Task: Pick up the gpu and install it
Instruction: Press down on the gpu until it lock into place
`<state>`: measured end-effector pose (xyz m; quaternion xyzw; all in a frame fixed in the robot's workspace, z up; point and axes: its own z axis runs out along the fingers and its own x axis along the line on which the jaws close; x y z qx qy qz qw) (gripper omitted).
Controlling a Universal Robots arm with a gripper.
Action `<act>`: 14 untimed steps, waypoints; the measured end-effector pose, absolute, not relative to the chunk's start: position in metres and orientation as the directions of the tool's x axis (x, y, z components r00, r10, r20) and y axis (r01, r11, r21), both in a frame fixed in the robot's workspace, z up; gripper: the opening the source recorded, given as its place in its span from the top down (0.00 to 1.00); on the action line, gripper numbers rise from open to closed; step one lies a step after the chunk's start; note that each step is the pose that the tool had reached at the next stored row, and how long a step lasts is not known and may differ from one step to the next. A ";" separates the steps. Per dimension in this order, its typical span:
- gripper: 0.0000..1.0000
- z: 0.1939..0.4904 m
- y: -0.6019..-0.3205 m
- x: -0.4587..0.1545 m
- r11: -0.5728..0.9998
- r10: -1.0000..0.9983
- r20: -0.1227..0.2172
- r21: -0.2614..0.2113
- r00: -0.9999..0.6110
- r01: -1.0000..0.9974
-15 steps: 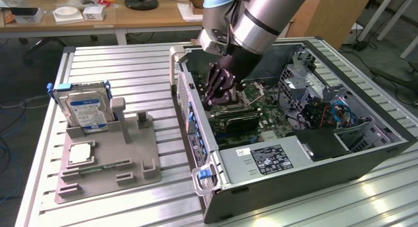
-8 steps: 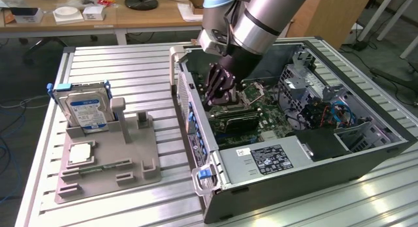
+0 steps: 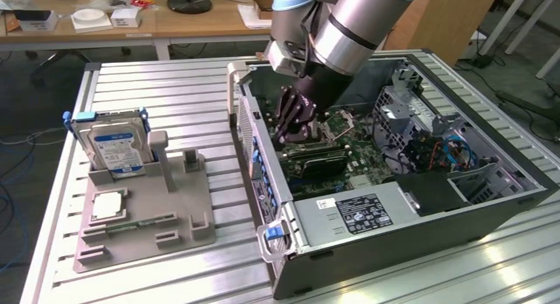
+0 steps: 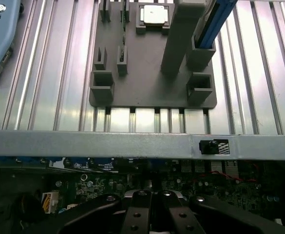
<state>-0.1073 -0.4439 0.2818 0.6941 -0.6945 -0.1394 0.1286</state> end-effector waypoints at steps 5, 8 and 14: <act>0.90 0.281 -0.447 -0.107 -0.002 -1.000 -0.015 0.372 -0.003 -0.928; 0.90 0.281 -0.447 -0.107 -0.002 -1.000 -0.015 0.372 -0.004 -0.928; 0.90 0.279 -0.445 -0.095 -0.002 -1.000 -0.015 0.372 -0.003 -0.928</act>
